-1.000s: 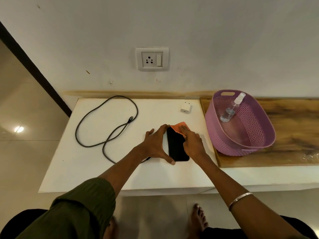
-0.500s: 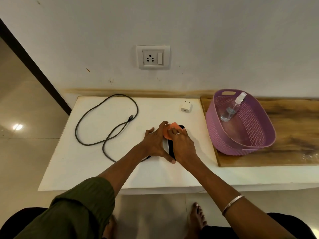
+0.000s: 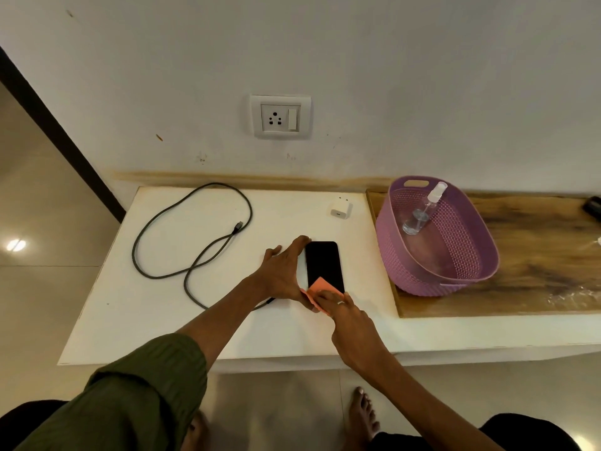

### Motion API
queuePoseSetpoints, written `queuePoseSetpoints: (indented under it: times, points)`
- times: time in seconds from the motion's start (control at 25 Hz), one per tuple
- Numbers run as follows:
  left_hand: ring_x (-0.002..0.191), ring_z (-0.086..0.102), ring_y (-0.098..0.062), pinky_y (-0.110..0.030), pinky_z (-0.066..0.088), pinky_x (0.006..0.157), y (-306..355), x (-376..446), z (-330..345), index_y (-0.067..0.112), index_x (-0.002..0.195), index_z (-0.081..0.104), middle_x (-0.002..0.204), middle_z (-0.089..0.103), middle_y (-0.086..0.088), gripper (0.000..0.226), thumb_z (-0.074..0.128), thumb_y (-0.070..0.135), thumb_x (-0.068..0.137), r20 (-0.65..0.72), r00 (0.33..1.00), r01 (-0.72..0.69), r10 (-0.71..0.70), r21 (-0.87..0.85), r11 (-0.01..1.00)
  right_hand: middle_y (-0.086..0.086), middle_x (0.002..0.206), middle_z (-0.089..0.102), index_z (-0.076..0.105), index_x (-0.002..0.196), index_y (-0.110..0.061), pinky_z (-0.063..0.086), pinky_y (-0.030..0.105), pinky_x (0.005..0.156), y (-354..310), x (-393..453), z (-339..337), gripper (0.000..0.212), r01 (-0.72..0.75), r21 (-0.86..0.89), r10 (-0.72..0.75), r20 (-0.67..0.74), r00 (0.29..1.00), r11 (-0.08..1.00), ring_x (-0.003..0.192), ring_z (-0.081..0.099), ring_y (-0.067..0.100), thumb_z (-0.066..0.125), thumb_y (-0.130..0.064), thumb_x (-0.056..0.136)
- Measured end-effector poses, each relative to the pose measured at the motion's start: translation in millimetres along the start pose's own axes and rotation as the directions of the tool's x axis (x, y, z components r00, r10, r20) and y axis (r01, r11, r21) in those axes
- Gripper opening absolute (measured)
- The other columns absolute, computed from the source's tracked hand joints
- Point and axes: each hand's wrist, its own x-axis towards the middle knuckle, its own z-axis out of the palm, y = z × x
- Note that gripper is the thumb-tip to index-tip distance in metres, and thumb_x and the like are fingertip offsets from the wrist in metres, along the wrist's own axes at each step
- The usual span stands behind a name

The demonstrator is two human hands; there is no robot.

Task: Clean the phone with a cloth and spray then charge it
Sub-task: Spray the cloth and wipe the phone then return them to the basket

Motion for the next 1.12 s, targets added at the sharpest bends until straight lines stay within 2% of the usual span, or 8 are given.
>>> queuePoseSetpoints:
  times: [0.12, 0.32, 0.48, 0.72, 0.84, 0.92, 1.0, 1.12]
  points:
    - [0.142, 0.035, -0.013, -0.03, 0.003, 0.114, -0.1, 0.2, -1.2, 0.037, 0.146, 0.003, 0.155, 0.027, 0.013, 0.143, 0.081, 0.079, 0.033, 0.001, 1.0, -0.018, 0.018, 0.016, 1.0, -0.004, 0.156, 0.03, 0.021, 0.15, -0.027, 0.031, 0.029, 0.112, 9.2, -8.1, -0.6, 0.068, 0.093, -0.123, -0.097, -0.025, 0.995, 0.988, 0.139, 0.037, 0.023, 0.056, -0.013, 0.093]
    - [0.14, 0.034, -0.009, -0.036, 0.005, 0.118, 1.1, -1.8, 0.2, 0.035, 0.147, 0.007, 0.151, 0.031, 0.016, 0.147, 0.076, 0.086, 0.027, -0.024, 1.0, -0.007, 0.007, -0.004, 1.0, -0.007, 0.16, 0.015, 0.009, 0.151, -0.03, 0.032, 0.039, 0.113, 24.1, -18.0, 8.7, 0.077, 0.004, -0.163, -0.018, -0.088, 0.996, 0.987, 0.147, 0.018, 0.028, 0.056, -0.013, 0.093]
    - [0.141, 0.033, -0.012, -0.038, 0.005, 0.119, -2.0, 0.9, 2.0, 0.035, 0.147, 0.008, 0.151, 0.03, 0.016, 0.145, 0.077, 0.086, 0.029, -0.009, 1.0, 0.003, -0.004, -0.015, 1.0, -0.003, 0.158, 0.024, 0.016, 0.151, -0.023, 0.036, 0.036, 0.111, 10.8, 8.1, 7.5, 0.071, 0.049, -0.163, -0.076, -0.158, 0.985, 0.985, 0.144, 0.028, 0.027, 0.057, -0.018, 0.093]
    - [0.138, 0.038, -0.013, -0.045, 0.006, 0.122, -6.7, 4.1, 3.9, 0.037, 0.146, 0.01, 0.148, 0.035, 0.018, 0.142, 0.074, 0.088, 0.029, 0.008, 1.0, -0.004, 0.005, -0.041, 0.999, 0.005, 0.149, 0.041, 0.029, 0.147, -0.019, 0.04, 0.037, 0.107, -9.4, 85.4, -17.7, 0.068, 0.004, -0.134, -0.033, -0.214, 0.976, 0.991, 0.134, 0.043, 0.03, 0.061, -0.033, 0.089]
    - [0.139, 0.036, -0.013, -0.044, 0.005, 0.122, -8.3, 4.1, 4.4, 0.037, 0.146, 0.005, 0.15, 0.033, 0.016, 0.144, 0.073, 0.089, 0.03, 0.013, 1.0, -0.002, 0.002, -0.036, 0.999, 0.006, 0.144, 0.045, 0.035, 0.142, -0.019, 0.04, 0.037, 0.106, -11.3, 105.7, -21.2, 0.057, -0.067, 0.023, 0.071, -0.218, 0.973, 0.997, 0.129, 0.046, 0.029, 0.053, -0.042, 0.092]
    - [0.14, 0.034, -0.013, -0.04, 0.003, 0.12, -6.8, 4.3, 3.1, 0.038, 0.146, 0.003, 0.152, 0.031, 0.016, 0.145, 0.075, 0.087, 0.031, 0.016, 1.0, 0.001, 0.0, -0.036, 0.999, 0.006, 0.141, 0.046, 0.037, 0.138, -0.021, 0.04, 0.034, 0.104, -10.3, 108.8, -21.6, 0.05, -0.038, -0.003, 0.036, -0.206, 0.978, 0.999, 0.125, 0.048, 0.027, 0.047, -0.043, 0.094]
    - [0.139, 0.035, -0.012, -0.039, 0.003, 0.119, -5.6, 4.3, 2.6, 0.039, 0.146, 0.003, 0.151, 0.032, 0.017, 0.144, 0.075, 0.086, 0.03, 0.019, 1.0, -0.002, 0.003, -0.043, 0.999, 0.005, 0.143, 0.047, 0.039, 0.136, -0.023, 0.039, 0.033, 0.104, -10.9, 104.4, -25.5, 0.045, -0.007, -0.105, -0.019, -0.247, 0.969, 0.994, 0.126, 0.047, 0.025, 0.045, -0.042, 0.095]
    - [0.141, 0.033, -0.012, -0.039, 0.004, 0.119, -3.3, 3.0, 2.8, 0.04, 0.146, 0.002, 0.15, 0.031, 0.018, 0.146, 0.077, 0.086, 0.029, 0.01, 1.0, -0.002, 0.002, -0.057, 0.998, 0.006, 0.149, 0.043, 0.032, 0.145, -0.024, 0.042, 0.044, 0.105, -21.5, 86.0, -50.8, 0.057, 0.041, -0.16, -0.094, -0.342, 0.935, 0.986, 0.135, 0.043, 0.031, 0.055, -0.024, 0.093]
